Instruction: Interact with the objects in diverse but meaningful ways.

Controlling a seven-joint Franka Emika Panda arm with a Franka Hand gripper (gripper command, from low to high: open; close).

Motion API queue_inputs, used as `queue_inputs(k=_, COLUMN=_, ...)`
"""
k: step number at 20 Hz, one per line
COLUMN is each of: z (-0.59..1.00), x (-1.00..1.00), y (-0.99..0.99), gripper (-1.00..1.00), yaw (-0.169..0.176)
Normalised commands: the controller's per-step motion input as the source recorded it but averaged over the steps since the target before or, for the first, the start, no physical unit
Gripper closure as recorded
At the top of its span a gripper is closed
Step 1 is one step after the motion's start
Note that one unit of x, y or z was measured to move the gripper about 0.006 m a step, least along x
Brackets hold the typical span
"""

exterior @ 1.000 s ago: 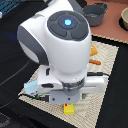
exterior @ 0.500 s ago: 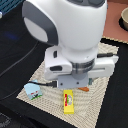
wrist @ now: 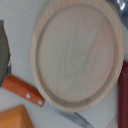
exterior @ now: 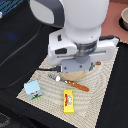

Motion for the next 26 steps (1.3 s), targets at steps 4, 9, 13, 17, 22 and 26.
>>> queue_inputs(k=4, z=-0.26, x=-0.45, y=0.28, gripper=-1.00, yaw=0.029)
queue_inputs(k=9, z=-0.31, x=-0.56, y=0.32, gripper=-1.00, yaw=0.028)
queue_inputs(k=13, z=-0.12, x=-0.40, y=0.20, gripper=-1.00, yaw=0.032)
queue_inputs(k=17, z=-0.14, x=-0.32, y=0.16, gripper=-1.00, yaw=0.024)
queue_inputs(k=22, z=0.04, x=-0.58, y=0.25, gripper=-1.00, yaw=0.002)
queue_inputs(k=26, z=0.14, x=-0.59, y=0.29, gripper=-1.00, yaw=0.007)
